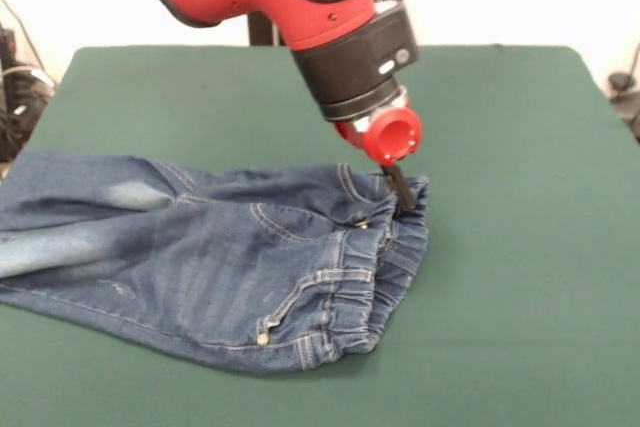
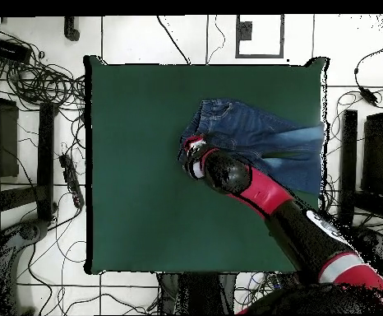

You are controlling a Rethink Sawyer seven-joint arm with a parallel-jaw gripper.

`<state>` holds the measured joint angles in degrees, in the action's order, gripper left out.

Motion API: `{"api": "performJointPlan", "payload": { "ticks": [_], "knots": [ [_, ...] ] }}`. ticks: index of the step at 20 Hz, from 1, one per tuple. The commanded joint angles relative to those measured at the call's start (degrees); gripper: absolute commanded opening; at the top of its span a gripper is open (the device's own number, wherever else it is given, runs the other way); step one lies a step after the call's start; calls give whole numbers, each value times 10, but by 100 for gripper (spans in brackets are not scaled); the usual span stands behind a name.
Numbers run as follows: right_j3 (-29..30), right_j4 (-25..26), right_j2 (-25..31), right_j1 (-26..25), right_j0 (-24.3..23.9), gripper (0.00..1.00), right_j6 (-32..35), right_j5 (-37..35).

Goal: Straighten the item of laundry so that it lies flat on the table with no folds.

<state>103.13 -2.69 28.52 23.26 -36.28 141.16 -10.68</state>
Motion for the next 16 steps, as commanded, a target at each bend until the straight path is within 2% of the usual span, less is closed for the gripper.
{"api": "performJointPlan", "payload": {
  "ticks": [1, 7, 12, 16],
  "knots": [
    [62, 15, 102, -14, 24, 0, 35, 25],
    [48, 16, 82, -21, 39, 0, 34, 32],
    [17, 13, 44, -26, 74, 0, 44, 57],
    [5, 7, 44, -40, 86, 0, 51, 80]
  ]
}}
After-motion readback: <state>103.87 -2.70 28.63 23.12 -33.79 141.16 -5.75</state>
